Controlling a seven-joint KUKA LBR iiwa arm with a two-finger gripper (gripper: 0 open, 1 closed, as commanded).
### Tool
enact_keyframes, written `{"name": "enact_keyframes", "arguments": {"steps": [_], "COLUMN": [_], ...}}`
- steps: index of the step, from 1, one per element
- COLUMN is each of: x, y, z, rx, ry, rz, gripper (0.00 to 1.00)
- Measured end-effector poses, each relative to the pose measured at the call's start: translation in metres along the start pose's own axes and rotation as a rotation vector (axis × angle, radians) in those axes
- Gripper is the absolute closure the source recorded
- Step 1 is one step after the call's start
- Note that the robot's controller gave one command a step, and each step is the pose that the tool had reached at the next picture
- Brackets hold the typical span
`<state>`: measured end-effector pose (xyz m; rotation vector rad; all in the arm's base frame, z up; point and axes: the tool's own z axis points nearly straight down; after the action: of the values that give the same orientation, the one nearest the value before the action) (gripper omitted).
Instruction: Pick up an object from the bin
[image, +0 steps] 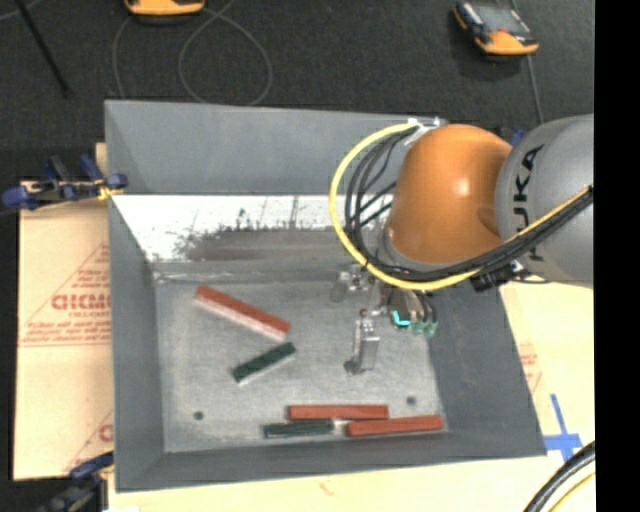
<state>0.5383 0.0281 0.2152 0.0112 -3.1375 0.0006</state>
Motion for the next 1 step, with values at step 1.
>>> {"name": "enact_keyframes", "arguments": {"steps": [1], "x": [-0.0724], "y": [0.1053], "z": [0.1475], "rx": [0.0], "ry": [-0.004], "rz": [-0.126], "gripper": [0.0]}}
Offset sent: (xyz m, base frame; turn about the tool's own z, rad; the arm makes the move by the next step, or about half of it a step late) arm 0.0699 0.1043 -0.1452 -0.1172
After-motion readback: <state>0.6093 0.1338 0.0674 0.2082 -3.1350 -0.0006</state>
